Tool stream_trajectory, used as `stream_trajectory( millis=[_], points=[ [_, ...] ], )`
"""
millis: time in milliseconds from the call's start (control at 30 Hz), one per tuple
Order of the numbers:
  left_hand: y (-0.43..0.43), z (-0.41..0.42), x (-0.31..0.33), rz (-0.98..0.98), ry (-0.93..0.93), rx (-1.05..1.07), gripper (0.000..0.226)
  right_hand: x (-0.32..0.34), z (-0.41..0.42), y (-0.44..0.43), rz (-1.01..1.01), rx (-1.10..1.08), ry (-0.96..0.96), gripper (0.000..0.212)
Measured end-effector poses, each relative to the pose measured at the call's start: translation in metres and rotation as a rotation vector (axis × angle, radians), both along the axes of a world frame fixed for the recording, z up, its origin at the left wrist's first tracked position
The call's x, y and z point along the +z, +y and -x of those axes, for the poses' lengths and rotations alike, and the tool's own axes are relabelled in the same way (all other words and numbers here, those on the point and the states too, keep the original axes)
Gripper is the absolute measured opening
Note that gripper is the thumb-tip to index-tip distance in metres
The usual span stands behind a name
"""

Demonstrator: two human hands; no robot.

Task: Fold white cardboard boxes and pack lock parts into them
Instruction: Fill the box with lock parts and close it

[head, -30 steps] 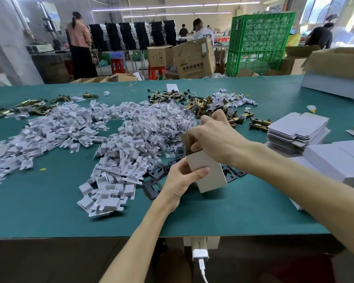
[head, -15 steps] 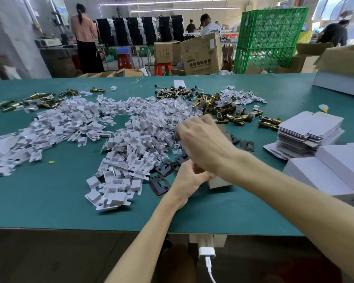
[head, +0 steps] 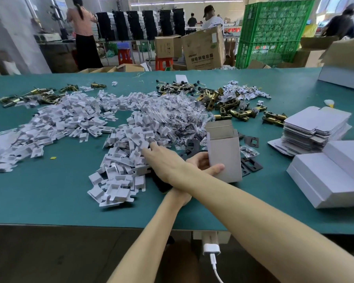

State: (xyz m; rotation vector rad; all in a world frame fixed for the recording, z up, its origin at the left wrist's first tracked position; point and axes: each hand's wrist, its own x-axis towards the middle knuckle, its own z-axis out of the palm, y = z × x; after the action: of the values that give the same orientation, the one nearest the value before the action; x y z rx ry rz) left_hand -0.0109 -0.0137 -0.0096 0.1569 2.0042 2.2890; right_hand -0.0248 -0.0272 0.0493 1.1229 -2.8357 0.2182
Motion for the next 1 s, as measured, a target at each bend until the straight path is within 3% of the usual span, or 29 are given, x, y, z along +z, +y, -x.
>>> stream_trajectory(
  millis=[133, 300, 400, 533, 767, 1000],
  points=[
    [-0.004, -0.005, 0.002, -0.050, 0.019, -0.069, 0.029, 0.011, -0.004, 0.009, 0.113, 0.011, 0.014, 0.057],
    [-0.009, -0.009, -0.001, 0.113, 0.074, -0.032, 0.016, 0.045, -0.008, 0.039, 0.390, -0.058, -0.091, 0.030],
    [-0.007, -0.006, 0.003, 0.080, 0.090, -0.007, 0.028, 0.068, -0.007, 0.071, 0.560, -0.114, -0.110, 0.021],
    [-0.005, -0.006, 0.005, -0.019, 0.045, -0.015, 0.040, 0.096, 0.005, 0.122, 0.639, -0.205, -0.049, 0.015],
    [-0.005, -0.008, 0.007, -0.058, 0.056, -0.012, 0.037, 0.106, 0.013, 0.168, 0.591, -0.285, 0.046, 0.016],
    [-0.004, -0.009, 0.009, -0.049, 0.058, -0.023, 0.035, 0.089, 0.008, 0.170, 0.085, -0.279, 0.145, 0.025]
  ],
)
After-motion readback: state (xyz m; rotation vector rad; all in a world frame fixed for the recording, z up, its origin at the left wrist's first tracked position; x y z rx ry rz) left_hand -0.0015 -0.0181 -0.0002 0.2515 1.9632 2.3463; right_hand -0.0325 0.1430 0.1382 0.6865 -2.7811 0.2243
